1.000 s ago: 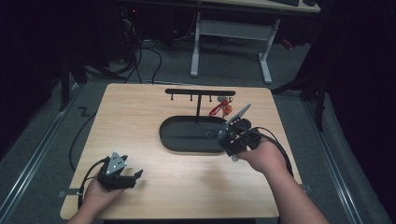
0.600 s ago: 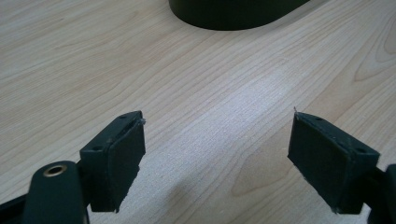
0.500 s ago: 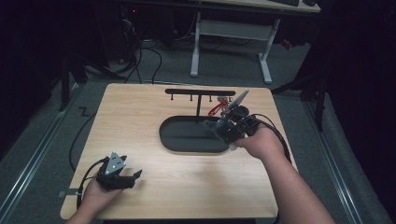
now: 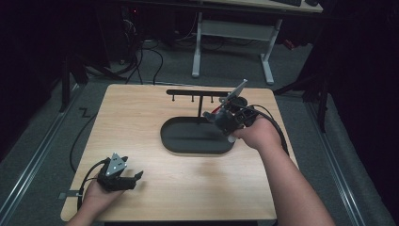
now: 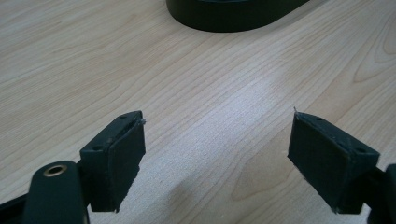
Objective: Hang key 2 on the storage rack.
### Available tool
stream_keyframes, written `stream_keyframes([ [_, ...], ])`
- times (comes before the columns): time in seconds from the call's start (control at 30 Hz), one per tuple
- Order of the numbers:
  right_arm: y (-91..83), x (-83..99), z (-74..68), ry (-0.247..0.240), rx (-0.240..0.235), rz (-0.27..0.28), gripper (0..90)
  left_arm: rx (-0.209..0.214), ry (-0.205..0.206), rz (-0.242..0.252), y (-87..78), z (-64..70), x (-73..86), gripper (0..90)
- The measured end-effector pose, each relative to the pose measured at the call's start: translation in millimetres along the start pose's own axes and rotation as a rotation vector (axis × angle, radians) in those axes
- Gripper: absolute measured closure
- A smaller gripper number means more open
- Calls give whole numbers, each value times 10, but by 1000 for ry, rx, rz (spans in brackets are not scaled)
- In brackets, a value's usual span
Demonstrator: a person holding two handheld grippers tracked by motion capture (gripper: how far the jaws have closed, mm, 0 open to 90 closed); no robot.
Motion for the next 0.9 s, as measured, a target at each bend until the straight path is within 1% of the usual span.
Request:
stream_keyframes([
  [0.07,-8,-21,6,3,2,2,486,1,0,-1,-3,-1,4,192],
  [0.1,-12,-37,19,-7,4,6,485,0,0,0,-3,-2,5,192],
  [0.13,-26,-62,27,2,5,8,486,-1,-1,0,-3,-5,7,192],
  [0.37,-102,-170,51,10,18,9,486,-1,-5,-3,-8,-17,10,192],
  [0.4,-122,-186,49,24,23,9,486,-1,-5,-2,-7,-18,10,192],
  [0.43,-129,-199,61,13,23,12,486,1,-5,-4,-7,-18,10,192],
  [0.47,-139,-212,69,12,24,14,486,-1,-6,-2,-4,-17,9,192],
  [0.53,-169,-255,68,20,30,16,486,2,-5,-5,-2,-18,8,192],
  [0.63,-185,-288,67,18,41,18,486,2,-4,-5,0,-17,9,192],
  [0.7,-202,-317,64,33,42,16,486,3,-4,-6,0,-18,9,192],
  [0.77,-210,-347,78,21,55,20,486,4,-5,-4,0,-22,9,192],
  [0.8,-212,-361,81,24,62,21,486,3,-6,-3,1,-23,9,192],
  [0.83,-213,-374,102,24,82,22,486,4,-6,-4,1,-25,10,192],
  [0.9,-211,-377,107,29,83,21,486,4,-6,-4,1,-27,11,192],
])
Point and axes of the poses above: each handheld gripper's, and its own axes: y roughly forward along the jaws, x roughly out of its underside, z roughly to its right, the point moved 5 cm from there along y, roughly forward along the jaws, and after that the axes turned 7 degrees about -z, right-handed, at the moved point
